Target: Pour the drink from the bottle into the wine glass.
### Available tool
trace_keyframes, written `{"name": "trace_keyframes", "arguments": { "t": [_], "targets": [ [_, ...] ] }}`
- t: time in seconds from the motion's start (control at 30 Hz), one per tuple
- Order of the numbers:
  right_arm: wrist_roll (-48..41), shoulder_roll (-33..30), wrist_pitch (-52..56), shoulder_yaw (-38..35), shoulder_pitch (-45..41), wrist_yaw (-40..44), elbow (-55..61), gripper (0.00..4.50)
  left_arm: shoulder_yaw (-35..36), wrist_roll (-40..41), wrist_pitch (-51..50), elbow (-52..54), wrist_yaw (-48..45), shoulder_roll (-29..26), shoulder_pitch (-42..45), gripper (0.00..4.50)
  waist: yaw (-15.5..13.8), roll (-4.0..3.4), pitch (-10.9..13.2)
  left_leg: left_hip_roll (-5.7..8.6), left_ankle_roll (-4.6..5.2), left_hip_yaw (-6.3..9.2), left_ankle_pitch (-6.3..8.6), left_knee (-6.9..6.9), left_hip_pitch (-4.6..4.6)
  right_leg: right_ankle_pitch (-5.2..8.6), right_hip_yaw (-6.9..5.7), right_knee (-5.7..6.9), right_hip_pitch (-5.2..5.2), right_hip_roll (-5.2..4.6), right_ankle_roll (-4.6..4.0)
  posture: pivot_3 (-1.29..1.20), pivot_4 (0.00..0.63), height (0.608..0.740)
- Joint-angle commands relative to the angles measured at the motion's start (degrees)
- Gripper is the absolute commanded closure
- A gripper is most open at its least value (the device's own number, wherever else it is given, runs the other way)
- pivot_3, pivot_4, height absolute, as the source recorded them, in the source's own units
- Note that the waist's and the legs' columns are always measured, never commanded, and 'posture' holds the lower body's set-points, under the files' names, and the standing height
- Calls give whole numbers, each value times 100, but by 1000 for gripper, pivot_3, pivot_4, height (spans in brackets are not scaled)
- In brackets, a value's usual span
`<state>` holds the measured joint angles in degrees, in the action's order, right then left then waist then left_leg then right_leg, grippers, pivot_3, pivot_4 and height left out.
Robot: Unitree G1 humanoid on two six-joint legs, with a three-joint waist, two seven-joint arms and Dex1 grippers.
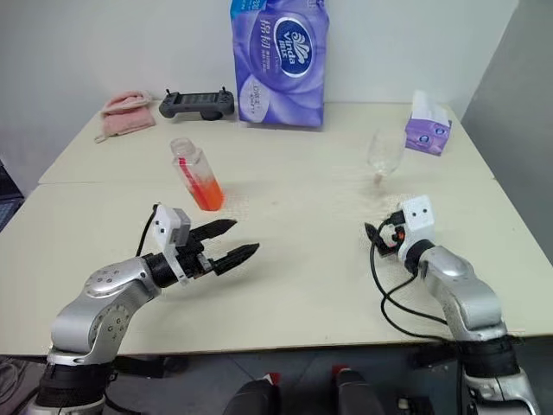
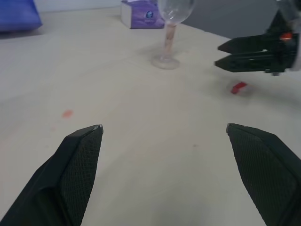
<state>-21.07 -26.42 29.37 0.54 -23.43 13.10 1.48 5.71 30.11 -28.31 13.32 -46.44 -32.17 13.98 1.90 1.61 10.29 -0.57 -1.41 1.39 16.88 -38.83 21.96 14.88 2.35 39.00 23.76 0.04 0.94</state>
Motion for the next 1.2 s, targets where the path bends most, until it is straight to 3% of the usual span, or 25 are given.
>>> {"name": "trace_keyframes", "arguments": {
  "t": [0.03, 0.17, 0.47, 0.97, 1.07, 1.2],
  "targets": [
    [404, 227, -748, -22, -576, 169, -955, 0, -86, -6, 124, -22, -196, -56, 238, 24, 4, -1, 0, -1, 0, -1, 0, 0, -2, -2, 1, 1, -1, 1, -4, 0, 150, 740],
    [817, 526, -1515, 118, -1331, 482, -2385, 0, -154, -163, 283, -161, -144, 16, 374, 24, 0, -1, 0, 1, 0, 0, 1, 2, 1, -6, 6, -1, 2, -6, -10, 0, 150, 740],
    [1290, 898, -2809, -269, -2628, 56, -5037, 0, -44, -229, 342, -94, -5, 49, 380, 24, 0, -2, 1, 0, 0, 1, 0, 1, 1, -10, 5, 2, 2, -25, -15, 0, 150, 740],
    [1211, 1274, -3548, -1077, -3787, -81, -6885, 0, 3, -286, 405, -202, -21, -7, 500, 24, 14, -4, 2, -1, -1, -1, 0, 2, 1, -13, 6, 3, 3, -27, -19, 0, 150, 740],
    [1269, 1278, -3615, -1130, -3827, -138, -7011, 640, 37, -281, 391, -168, -14, -32, 457, 0, 15, -5, 2, -2, -1, 0, 0, 2, 1, -13, 6, 3, 2, -28, -20, 0, 150, 740],
    [1287, 1289, -3667, -1168, -3818, -81, -7058, 1989, 53, -256, 357, -55, 2, -43, 357, 0, 16, -5, 2, -1, 0, -1, 0, 2, 1, -13, 6, 3, 2, -29, -20, 0, 150, 740]
  ]
}}
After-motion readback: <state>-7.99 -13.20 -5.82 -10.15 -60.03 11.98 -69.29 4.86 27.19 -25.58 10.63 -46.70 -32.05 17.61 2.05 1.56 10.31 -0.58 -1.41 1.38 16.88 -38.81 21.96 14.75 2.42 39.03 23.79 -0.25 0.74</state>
